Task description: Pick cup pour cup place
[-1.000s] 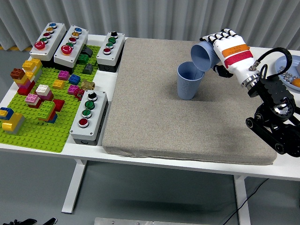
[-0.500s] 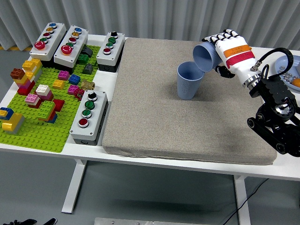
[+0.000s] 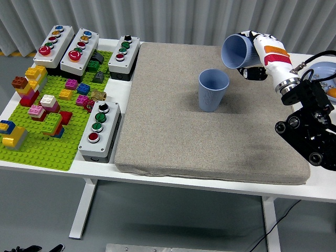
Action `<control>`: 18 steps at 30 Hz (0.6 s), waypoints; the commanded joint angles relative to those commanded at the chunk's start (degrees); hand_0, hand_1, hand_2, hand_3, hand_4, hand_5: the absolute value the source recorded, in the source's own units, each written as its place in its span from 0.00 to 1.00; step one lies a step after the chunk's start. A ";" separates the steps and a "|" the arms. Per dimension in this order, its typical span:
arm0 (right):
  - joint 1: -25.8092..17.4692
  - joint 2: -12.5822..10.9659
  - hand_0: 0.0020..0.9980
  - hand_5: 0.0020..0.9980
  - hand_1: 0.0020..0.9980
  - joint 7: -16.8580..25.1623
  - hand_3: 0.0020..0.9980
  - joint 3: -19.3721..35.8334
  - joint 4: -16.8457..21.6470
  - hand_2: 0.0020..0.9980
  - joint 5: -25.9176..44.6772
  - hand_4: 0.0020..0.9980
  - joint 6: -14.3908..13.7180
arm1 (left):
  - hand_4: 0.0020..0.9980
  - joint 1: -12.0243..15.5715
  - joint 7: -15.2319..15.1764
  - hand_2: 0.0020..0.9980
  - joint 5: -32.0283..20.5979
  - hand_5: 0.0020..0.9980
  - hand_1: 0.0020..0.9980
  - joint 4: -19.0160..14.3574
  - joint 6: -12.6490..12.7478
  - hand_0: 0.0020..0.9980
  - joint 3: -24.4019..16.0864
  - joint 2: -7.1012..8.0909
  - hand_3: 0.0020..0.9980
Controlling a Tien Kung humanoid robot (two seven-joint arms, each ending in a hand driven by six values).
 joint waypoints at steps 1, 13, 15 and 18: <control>-0.22 0.01 0.89 0.00 0.71 -0.23 0.62 0.55 0.18 0.60 2.23 0.67 0.59 | 0.50 0.02 0.00 0.81 0.01 0.98 0.75 0.00 0.00 0.77 -0.01 -0.01 0.65; -5.62 0.61 0.88 0.00 0.72 -5.38 0.63 16.44 0.09 0.61 31.09 0.67 15.86 | 0.50 0.02 -0.07 0.81 -0.06 0.98 0.75 0.00 -0.04 0.77 0.14 -0.30 0.65; -6.34 0.74 0.88 0.00 0.72 -4.40 0.63 17.16 -0.46 0.60 35.93 0.67 17.12 | 0.50 0.00 -0.09 0.81 -0.22 0.98 0.75 0.00 -0.06 0.77 0.33 -0.35 0.65; -7.14 0.92 0.88 0.00 0.72 -3.77 0.63 17.81 -0.90 0.60 43.38 0.67 17.55 | 0.50 0.03 -0.13 0.81 -0.42 0.98 0.75 0.00 -0.04 0.77 0.51 -0.44 0.65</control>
